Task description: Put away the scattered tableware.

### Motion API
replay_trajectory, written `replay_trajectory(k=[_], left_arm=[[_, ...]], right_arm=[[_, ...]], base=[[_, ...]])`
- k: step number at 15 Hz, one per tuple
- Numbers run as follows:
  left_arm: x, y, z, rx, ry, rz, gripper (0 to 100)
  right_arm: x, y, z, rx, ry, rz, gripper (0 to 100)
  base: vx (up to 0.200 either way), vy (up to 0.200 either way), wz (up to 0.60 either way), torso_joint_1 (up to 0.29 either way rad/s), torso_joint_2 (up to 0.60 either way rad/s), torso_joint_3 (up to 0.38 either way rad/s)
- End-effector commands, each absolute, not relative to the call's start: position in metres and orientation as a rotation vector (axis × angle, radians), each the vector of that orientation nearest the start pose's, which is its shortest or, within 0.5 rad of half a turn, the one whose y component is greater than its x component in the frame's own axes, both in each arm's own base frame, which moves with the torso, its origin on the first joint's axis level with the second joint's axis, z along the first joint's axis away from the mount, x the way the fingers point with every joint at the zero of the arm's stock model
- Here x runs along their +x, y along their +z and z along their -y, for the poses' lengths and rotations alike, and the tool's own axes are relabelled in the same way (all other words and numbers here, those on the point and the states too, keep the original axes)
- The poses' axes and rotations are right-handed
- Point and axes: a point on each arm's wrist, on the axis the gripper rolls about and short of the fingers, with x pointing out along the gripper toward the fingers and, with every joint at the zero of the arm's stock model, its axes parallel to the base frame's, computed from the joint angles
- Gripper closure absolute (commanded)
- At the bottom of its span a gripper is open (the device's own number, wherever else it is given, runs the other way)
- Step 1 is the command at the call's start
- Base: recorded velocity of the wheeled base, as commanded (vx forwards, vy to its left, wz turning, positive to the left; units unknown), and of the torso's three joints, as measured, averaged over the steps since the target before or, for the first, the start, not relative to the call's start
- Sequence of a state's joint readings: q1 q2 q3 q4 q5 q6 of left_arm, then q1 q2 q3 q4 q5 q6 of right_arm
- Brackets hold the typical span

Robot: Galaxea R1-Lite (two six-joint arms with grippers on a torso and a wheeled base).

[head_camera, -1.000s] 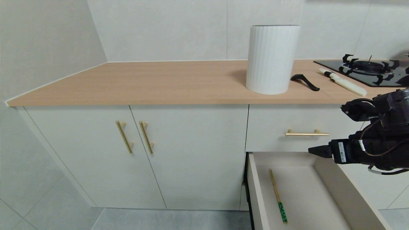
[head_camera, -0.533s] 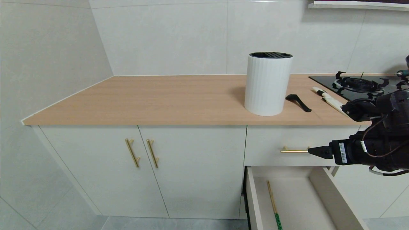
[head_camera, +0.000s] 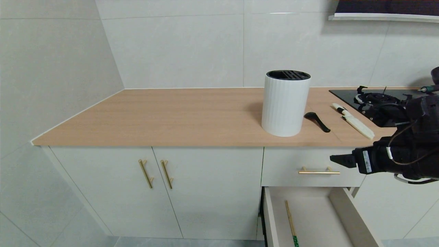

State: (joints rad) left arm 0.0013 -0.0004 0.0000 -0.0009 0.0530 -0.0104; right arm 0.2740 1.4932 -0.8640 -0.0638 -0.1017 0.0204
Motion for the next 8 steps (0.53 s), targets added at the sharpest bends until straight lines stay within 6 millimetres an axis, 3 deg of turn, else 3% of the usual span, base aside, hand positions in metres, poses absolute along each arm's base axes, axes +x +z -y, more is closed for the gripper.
replay_trajectory(k=[1,3,6,8], left_arm=[[-0.023,0.076,-0.001,-0.011,0.054,0.002,0],[-0.023,0.076,-0.001,-0.011,0.055,0.002,0],[-0.023,0.076,-0.001,-0.011,0.055,0.002,0],[-0.023,0.076,-0.001,-0.011,0.054,0.002,0]], right_arm=[[0.273,0.204,-0.062,-0.098,0.139,-0.494,0],[0.312,0.209,-0.059,-0.091,0.104,-0.456,0],[0.378,0.198,-0.041,-0.105,0.13,-0.438,0],[0.407,0.189,-0.034,-0.091,0.15,-0.432,0]], base=[[0.0,0.0,0.0,0.0,0.0,0.0],[0.0,0.0,0.0,0.0,0.0,0.0],[0.0,0.0,0.0,0.0,0.0,0.0],[0.0,0.0,0.0,0.0,0.0,0.0]])
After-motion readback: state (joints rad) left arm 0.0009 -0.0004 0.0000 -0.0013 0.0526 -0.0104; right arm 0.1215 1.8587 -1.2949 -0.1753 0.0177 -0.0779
